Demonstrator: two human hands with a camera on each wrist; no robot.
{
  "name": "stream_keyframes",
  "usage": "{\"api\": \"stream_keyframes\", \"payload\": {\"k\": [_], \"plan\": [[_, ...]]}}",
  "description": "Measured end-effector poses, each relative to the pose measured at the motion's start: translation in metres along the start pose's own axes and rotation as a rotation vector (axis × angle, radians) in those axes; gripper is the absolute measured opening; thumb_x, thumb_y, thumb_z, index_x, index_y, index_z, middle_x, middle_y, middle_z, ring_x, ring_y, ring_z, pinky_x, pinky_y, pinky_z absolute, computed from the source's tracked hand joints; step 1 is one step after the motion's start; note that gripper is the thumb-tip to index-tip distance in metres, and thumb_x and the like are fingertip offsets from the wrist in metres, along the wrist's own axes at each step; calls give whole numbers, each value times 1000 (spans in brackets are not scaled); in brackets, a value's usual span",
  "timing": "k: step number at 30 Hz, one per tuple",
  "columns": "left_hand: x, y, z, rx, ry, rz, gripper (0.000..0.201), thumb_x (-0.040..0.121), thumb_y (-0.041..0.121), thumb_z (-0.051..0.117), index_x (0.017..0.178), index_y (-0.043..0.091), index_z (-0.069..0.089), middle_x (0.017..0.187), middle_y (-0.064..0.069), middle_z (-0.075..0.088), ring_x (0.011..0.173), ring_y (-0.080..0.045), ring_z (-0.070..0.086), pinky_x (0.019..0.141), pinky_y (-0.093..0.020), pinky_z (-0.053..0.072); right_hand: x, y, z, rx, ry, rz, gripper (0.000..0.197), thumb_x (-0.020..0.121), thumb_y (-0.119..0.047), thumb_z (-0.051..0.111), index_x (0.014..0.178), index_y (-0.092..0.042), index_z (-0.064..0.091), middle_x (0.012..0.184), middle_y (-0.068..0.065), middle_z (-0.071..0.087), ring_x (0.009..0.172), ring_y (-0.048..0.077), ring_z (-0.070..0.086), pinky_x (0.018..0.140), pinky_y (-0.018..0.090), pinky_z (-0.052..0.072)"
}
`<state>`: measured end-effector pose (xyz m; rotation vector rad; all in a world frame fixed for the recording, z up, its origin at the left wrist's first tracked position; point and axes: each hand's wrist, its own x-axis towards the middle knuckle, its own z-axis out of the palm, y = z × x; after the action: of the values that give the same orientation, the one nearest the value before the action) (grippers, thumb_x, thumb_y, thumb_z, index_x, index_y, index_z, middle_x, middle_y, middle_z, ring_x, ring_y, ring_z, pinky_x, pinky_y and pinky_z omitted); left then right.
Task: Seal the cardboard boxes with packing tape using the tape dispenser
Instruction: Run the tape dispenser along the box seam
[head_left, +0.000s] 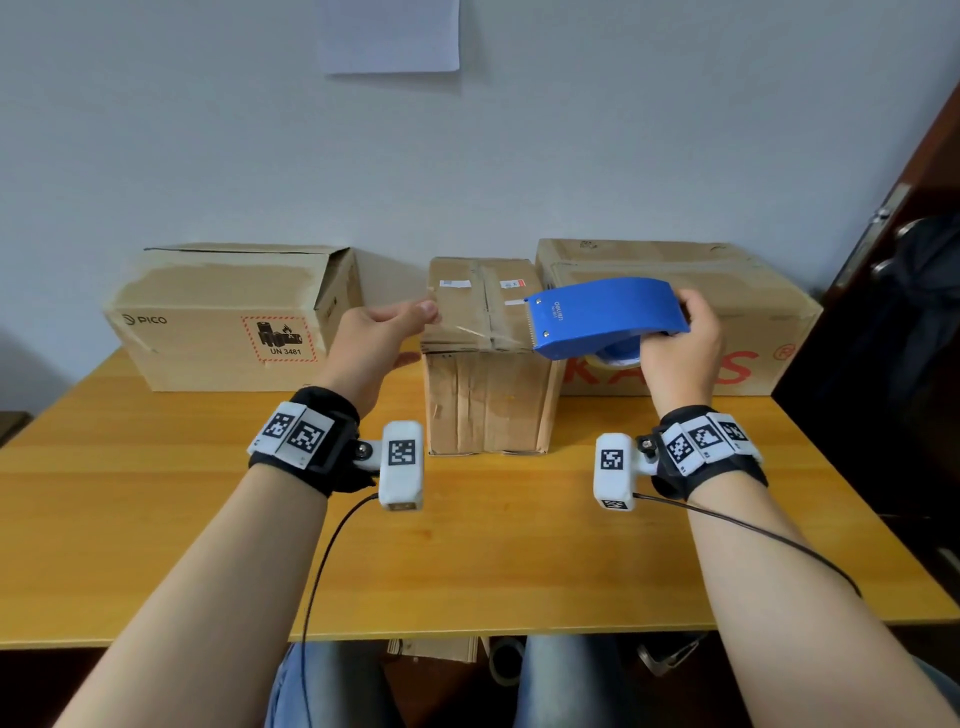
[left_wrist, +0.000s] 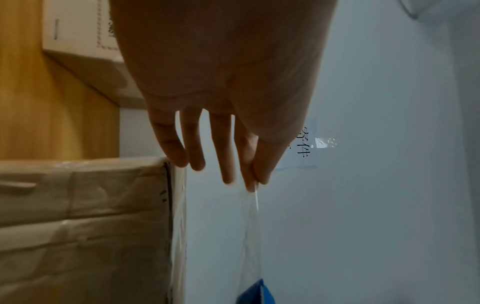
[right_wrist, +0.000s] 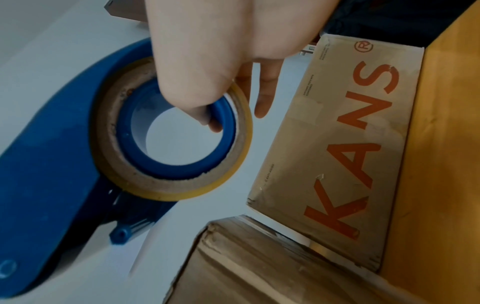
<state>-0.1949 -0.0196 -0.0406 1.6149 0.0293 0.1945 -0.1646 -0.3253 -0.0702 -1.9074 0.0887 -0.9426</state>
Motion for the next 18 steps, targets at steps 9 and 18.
{"api": "stream_keyframes", "payload": {"k": [9, 18], "plan": [[-5, 4, 2, 99, -23, -6, 22, 92, 40, 69, 88, 20, 78, 89, 2, 78, 92, -17, 73, 78, -36, 53, -4, 2, -3, 21, -15, 74, 23, 89, 2, 55, 107, -10, 64, 97, -1, 63, 84, 12, 57, 62, 18, 40], [-5, 1, 0, 196, 56, 38, 20, 91, 39, 70, 87, 21, 79, 67, 5, 73, 61, -3, 67, 61, -22, 48, -8, 2, -1, 33, 36, 41, 25, 91, -1, 56, 112, -10, 64, 100, -4, 62, 83, 5, 55, 62, 7, 37]]}}
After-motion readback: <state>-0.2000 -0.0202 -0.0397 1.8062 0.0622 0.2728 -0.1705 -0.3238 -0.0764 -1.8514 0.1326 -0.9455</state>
